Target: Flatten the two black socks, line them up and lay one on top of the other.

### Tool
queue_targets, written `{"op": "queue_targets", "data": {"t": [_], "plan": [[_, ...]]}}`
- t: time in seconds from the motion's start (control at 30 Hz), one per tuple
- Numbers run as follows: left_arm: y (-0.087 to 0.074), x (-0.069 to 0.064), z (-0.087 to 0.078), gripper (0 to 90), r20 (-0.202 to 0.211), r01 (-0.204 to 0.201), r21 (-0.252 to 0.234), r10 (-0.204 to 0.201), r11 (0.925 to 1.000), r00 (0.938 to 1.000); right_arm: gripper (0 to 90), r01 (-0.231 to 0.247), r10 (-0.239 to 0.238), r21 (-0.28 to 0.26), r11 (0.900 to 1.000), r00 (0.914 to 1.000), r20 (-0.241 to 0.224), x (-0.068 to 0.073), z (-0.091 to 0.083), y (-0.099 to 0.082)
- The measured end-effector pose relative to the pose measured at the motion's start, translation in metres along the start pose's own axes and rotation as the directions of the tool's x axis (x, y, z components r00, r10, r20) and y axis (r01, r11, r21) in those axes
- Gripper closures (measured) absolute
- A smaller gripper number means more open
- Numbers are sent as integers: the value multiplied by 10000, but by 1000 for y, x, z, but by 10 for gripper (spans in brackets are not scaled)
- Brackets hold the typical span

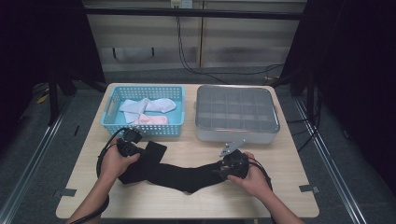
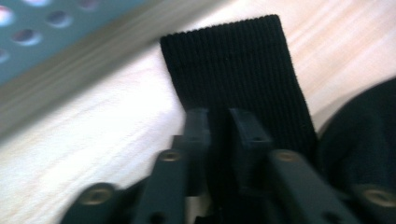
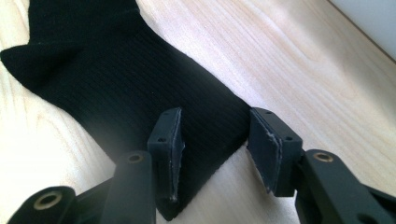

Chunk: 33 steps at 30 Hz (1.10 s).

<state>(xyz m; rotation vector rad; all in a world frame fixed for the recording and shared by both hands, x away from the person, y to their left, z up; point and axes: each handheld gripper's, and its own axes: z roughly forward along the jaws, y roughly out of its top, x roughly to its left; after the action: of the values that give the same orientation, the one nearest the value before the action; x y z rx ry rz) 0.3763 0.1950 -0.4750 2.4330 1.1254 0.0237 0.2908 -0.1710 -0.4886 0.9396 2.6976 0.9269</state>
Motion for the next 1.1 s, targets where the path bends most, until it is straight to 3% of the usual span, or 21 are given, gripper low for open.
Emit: {"op": "queue_targets", "data": {"t": [0.1, 0.27, 0.4, 0.53, 0.57, 0.67, 0.77, 0.8, 0.87, 0.9, 1.1], "plan": [[5, -2, -4, 874, 21, -70, 204, 69, 9998, 10000, 545, -54, 54, 24, 10000, 10000, -21, 1, 1, 1], [18, -12, -35, 879, -273, -502, -521, 488, 9974, 9984, 538, -71, 71, 23, 10000, 10000, 4, 2, 1, 1], [32, -23, -62, 879, -638, -1077, -1032, 1014, 9888, 9928, 518, -106, 106, 31, 9999, 9999, 13, 1, 1, 1], [44, -44, -84, 879, -990, -1670, -1729, 1516, 9707, 9835, 508, -126, 126, 1, 9999, 9999, 2, 3, 3, 2], [46, -53, -84, 879, -1011, -1944, -1837, 1782, 9636, 9788, 503, -123, 123, 13, 9999, 9999, -8, 3, 3, 2], [45, -81, -68, 878, -654, -2561, -1659, 2485, 9523, 9664, 485, -126, 126, 10, 9999, 9999, 27, 2, 3, 3], [40, -105, -40, 875, -8, -3053, -1240, 3076, 9441, 9515, 466, -241, 241, -35, 9997, 9997, 23, 1, 3, 2], [39, -109, -31, 873, 225, -3300, -896, 3331, 9397, 9426, 457, -256, 256, -57, 9997, 9997, 48, 2, 3, 2], [36, -114, -16, 866, 570, -3253, -717, 3295, 9429, 9424, 453, -307, 308, -47, 9995, 9995, 78, 2, 2, 1], [33, -115, -11, 860, 742, -2940, -686, 2988, 9533, 9514, 448, -242, 242, 3, 9997, 9997, 99, 2, 1, 2], [28, -114, -8, 855, 909, -2911, -411, 2937, 9558, 9516, 433, -194, 197, -429, 9989, 9998, 68, 2, -5, 9]]}}
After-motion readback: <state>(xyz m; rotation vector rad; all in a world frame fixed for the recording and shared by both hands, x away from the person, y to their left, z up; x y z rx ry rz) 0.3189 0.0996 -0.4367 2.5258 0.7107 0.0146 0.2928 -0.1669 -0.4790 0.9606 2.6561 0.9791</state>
